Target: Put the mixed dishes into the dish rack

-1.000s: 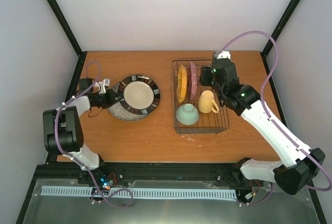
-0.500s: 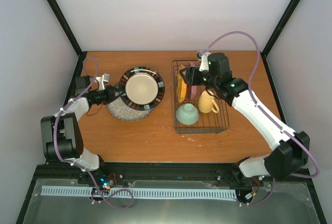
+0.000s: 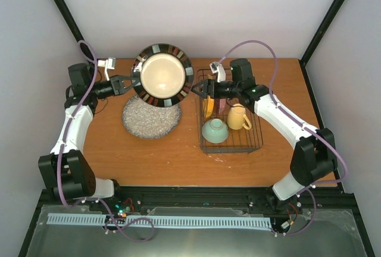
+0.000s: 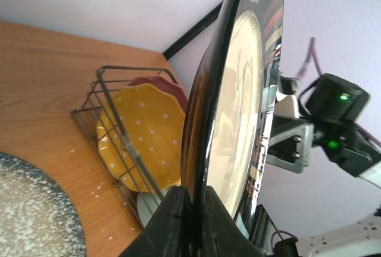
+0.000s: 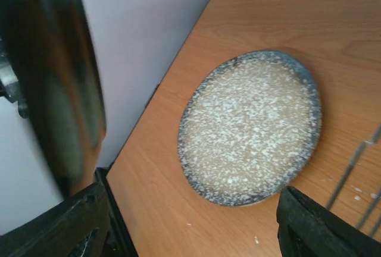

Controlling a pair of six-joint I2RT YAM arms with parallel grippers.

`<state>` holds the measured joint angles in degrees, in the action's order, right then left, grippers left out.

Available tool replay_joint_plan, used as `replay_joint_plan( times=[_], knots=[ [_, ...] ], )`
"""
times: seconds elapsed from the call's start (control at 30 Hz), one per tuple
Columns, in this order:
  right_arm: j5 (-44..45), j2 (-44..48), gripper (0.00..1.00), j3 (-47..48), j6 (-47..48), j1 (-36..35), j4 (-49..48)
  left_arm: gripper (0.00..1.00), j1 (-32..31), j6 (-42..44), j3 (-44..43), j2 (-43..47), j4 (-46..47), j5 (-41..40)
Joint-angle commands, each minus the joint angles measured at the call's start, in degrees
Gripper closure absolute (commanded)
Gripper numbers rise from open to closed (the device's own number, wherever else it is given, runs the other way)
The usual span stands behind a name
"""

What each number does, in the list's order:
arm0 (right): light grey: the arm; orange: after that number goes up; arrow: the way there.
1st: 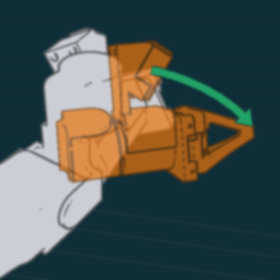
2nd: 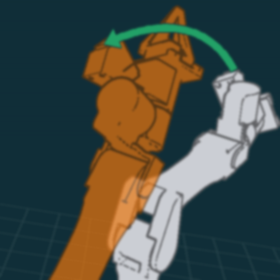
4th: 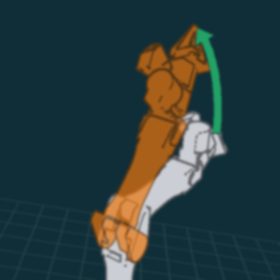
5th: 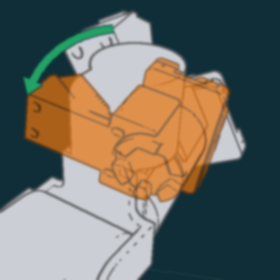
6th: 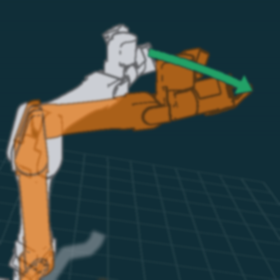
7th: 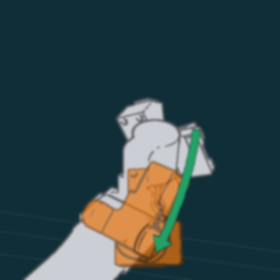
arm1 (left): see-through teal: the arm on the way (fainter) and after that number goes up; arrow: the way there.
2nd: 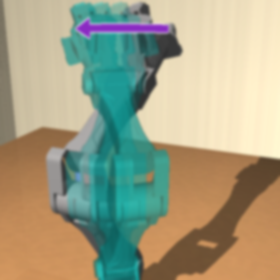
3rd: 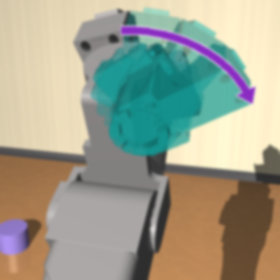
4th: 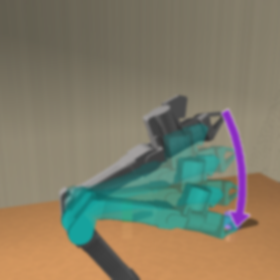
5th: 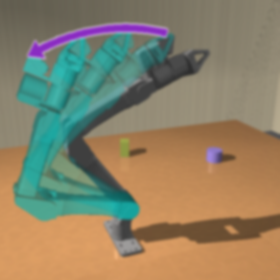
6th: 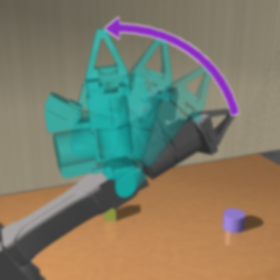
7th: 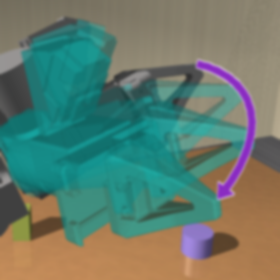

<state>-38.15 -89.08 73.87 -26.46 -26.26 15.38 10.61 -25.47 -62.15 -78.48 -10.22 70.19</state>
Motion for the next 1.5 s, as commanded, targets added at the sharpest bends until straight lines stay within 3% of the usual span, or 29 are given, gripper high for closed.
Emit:
replay_joint_plan(
  times=[0.0,0.13,0.23,0.43,0.67,1.2,1.47],
  knots=[
    [-9.5,-1.3,0.24,1.0,-5.5,0.3,-9.5,0.99,0.1,-2.5,-3.5,2.5,2.6,7.1],
    [-14.8,-2.1,0.23,0.1,-11.0,0.3,-18.8,0.99,0.0,-2.8,-3.3,2.8,2.8,7.0],
    [-15.7,-1.9,0.23,0.4,-12.5,0.3,-20.3,0.99,0.1,-2.3,-3.4,2.9,2.5,6.1],
    [-7.4,2.1,0.23,1.7,-2.7,0.6,-6.4,0.99,0.1,-1.7,-6.1,1.8,1.6,5.4],
    [-4.4,7.0,0.23,-3.4,-1.5,3.4,-4.8,0.99,0.0,-1.4,-9.9,0.0,0.5,5.5],
    [-15.6,3.3,0.22,-5.4,-14.9,3.8,-24.0,0.99,0.0,-2.7,-8.8,0.7,0.5,5.8],
    [-17.2,0.0,0.22,-2.1,-16.8,2.3,-26.3,0.99,-0.3,-6.7,-4.8,2.7,6.5,6.3]
  ],
)
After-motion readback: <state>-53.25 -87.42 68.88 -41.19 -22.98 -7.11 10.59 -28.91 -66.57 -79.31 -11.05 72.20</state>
